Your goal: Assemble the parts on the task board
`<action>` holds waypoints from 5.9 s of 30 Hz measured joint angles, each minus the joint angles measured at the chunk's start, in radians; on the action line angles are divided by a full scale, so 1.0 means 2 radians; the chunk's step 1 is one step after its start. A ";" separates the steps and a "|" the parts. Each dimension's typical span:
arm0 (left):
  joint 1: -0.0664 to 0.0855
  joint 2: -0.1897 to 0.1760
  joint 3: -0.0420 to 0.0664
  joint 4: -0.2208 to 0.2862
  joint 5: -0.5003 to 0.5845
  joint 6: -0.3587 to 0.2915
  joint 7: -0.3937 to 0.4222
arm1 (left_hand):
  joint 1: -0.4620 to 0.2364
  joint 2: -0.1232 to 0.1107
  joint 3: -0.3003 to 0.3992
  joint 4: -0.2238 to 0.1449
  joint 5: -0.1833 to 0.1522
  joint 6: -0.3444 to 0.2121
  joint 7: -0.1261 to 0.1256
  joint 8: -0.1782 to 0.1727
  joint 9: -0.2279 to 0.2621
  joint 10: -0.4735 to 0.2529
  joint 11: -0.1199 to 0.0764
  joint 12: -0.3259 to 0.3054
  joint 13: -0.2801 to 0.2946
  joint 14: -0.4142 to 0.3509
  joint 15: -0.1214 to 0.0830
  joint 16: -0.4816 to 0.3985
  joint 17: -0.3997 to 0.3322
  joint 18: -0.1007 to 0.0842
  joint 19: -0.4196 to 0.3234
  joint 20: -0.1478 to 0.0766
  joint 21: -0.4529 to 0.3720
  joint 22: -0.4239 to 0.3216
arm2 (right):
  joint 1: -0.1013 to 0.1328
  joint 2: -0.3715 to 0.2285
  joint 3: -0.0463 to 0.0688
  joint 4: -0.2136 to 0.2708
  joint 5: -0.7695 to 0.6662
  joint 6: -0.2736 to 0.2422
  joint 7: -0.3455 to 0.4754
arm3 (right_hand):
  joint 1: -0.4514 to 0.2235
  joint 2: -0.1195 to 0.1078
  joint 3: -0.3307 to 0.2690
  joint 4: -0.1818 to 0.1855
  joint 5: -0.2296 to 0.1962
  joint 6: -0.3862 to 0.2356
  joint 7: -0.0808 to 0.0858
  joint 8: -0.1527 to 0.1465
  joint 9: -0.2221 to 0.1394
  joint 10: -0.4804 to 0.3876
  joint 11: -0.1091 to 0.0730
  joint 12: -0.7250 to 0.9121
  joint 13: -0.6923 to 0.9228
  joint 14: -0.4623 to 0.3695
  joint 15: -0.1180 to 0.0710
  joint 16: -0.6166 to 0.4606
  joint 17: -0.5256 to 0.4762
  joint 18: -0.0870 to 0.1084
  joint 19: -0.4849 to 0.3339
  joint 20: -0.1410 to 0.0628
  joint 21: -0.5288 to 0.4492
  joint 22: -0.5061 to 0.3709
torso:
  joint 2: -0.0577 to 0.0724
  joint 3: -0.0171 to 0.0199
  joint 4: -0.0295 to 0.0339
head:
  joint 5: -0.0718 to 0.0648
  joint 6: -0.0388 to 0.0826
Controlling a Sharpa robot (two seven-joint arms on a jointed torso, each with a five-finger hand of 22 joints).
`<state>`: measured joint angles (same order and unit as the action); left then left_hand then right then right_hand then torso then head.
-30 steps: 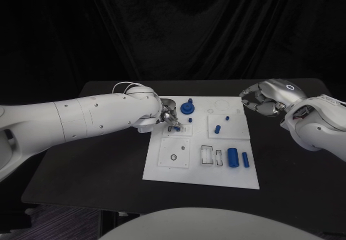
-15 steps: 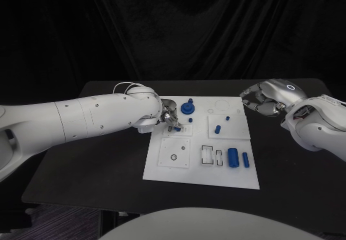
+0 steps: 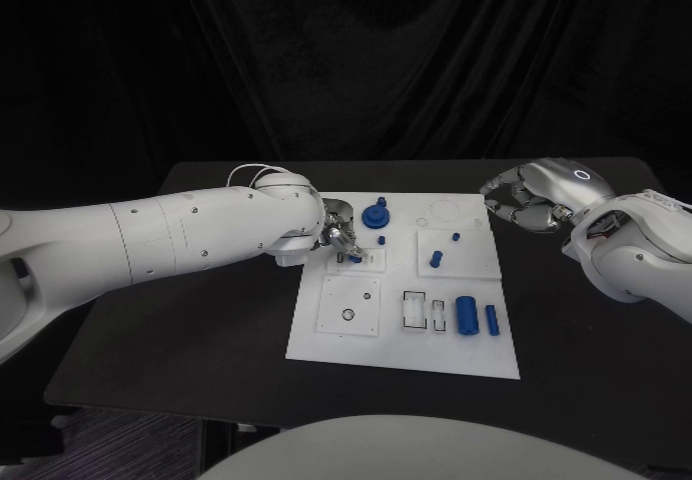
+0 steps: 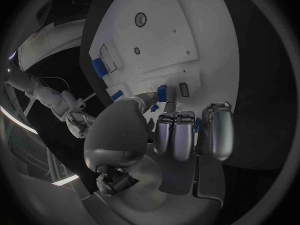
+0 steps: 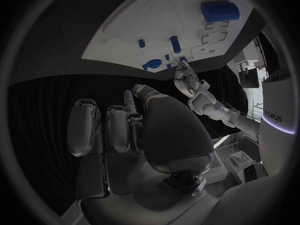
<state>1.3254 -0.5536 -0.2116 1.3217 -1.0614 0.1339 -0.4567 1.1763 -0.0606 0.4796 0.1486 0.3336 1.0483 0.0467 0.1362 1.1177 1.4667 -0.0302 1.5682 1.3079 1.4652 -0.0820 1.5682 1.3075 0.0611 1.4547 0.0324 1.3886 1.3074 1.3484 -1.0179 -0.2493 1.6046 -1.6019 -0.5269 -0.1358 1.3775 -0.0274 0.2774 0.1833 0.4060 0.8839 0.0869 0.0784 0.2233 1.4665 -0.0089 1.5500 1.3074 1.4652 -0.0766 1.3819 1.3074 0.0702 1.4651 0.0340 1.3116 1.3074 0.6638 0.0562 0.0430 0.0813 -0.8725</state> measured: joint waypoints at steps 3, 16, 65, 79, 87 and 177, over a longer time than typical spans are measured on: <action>-0.001 0.001 0.000 -0.001 0.000 0.001 0.000 | 0.000 0.000 0.000 0.000 0.000 0.000 0.000 0.001 0.002 0.000 0.000 0.000 0.000 0.000 0.000 0.000 0.000 0.000 0.000 0.000 0.000 0.000 | 0.000 0.000 0.000 0.000 0.000 0.000 0.000 | 0.000 0.000 0.000 0.000 0.000 0.000 0.000 0.000 0.000 0.000 0.000 0.000 0.000 0.000 0.000 0.000 0.000 0.000 0.000 0.000 0.000 0.000 | 0.000 0.0000 0.0000 | 0.000 0.000; -0.003 0.001 0.001 -0.004 0.000 0.000 -0.001 | -0.029 0.017 -0.012 0.005 -0.049 -0.005 0.001 -0.003 -0.002 0.000 0.000 0.000 0.000 0.001 0.002 0.000 0.000 0.000 -0.002 0.002 -0.005 0.000 | 0.000 0.001 0.000 0.000 0.000 0.002 0.000 | -0.002 0.002 0.003 0.000 0.000 0.000 0.000 0.000 -0.001 0.000 0.000 0.000 0.000 0.000 0.000 0.000 0.000 0.000 0.000 0.000 -0.002 0.000 | 0.000 0.0000 -0.0001 | 0.001 0.000; 0.011 -0.051 -0.001 0.052 -0.052 -0.097 0.036 | -0.061 0.055 -0.198 0.060 -0.073 -0.012 -0.007 0.048 0.074 0.000 0.002 0.000 0.000 0.001 0.002 0.000 0.000 0.000 0.006 0.003 0.012 0.000 | -0.001 -0.005 0.000 0.001 0.000 0.007 -0.001 | -0.003 0.001 0.003 0.000 0.000 0.000 0.000 0.000 -0.001 0.000 0.000 0.000 0.000 0.000 0.000 -0.002 0.000 0.000 0.000 0.000 -0.004 0.000 | 0.000 -0.0002 -0.0003 | 0.002 0.000; 0.041 -0.050 -0.001 0.010 -0.073 -0.066 0.045 | -0.003 0.058 -0.197 0.047 -0.070 -0.026 -0.007 0.054 0.084 -0.002 0.000 0.000 0.000 0.001 0.003 0.000 0.000 -0.008 0.006 0.003 0.014 0.000 | -0.001 -0.002 0.000 -0.003 0.000 0.007 -0.001 | -0.004 0.000 0.003 0.000 0.000 0.000 0.000 0.000 -0.001 0.000 0.000 -0.003 0.000 0.000 0.000 -0.002 0.000 0.000 0.000 0.000 -0.004 0.000 | 0.000 0.0004 -0.0003 | 0.004 0.000; 0.041 -0.027 -0.001 -0.036 -0.074 -0.035 0.041 | -0.003 0.058 -0.207 0.060 -0.105 -0.027 -0.006 0.054 0.087 -0.002 0.000 0.000 0.000 0.001 0.003 0.000 0.000 -0.008 0.006 0.003 0.014 0.000 | -0.001 0.000 0.000 -0.005 0.000 0.007 -0.001 | -0.004 0.000 0.003 0.000 0.000 0.000 0.000 0.000 -0.001 0.000 0.000 -0.003 0.000 0.000 0.000 -0.002 0.000 0.000 0.000 0.000 -0.004 0.000 | 0.000 0.0004 -0.0002 | 0.005 0.000; 0.001 0.034 -0.001 -0.139 -0.052 0.009 0.061 | 0.026 0.073 -0.192 0.048 0.019 -0.034 0.001 0.016 0.062 0.000 0.002 0.000 0.000 0.001 0.006 0.000 0.000 -0.008 0.004 0.004 -0.011 0.000 | -0.002 -0.001 0.000 -0.003 0.000 0.012 -0.001 | -0.004 0.000 0.006 -0.003 0.000 0.000 0.000 0.000 -0.002 0.000 0.000 -0.012 0.000 0.000 0.000 -0.008 0.000 0.000 0.000 0.000 -0.008 0.000 | 0.000 0.0000 -0.0006 | 0.002 0.000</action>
<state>1.3270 -0.4857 -0.2128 1.0434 -1.1660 0.1514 -0.3352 1.2277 0.0853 0.0956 0.2443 0.3707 0.9808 0.0484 0.1680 1.2412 1.4666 -0.0266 1.5683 1.3080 1.4670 -0.0696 1.5682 1.3074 0.0452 1.4636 0.0412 1.3665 1.3074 1.3450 -1.0190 -0.2492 1.5989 -1.6017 -0.5039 -0.1371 1.3696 -0.0277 0.2885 0.1777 0.4060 0.8839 0.0869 0.0784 0.2201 1.4666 -0.0089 1.5268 1.3075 1.4653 -0.0766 1.3666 1.3075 0.0702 1.4651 0.0341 1.2952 1.3075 0.6644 0.0561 0.0418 0.0862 -0.8725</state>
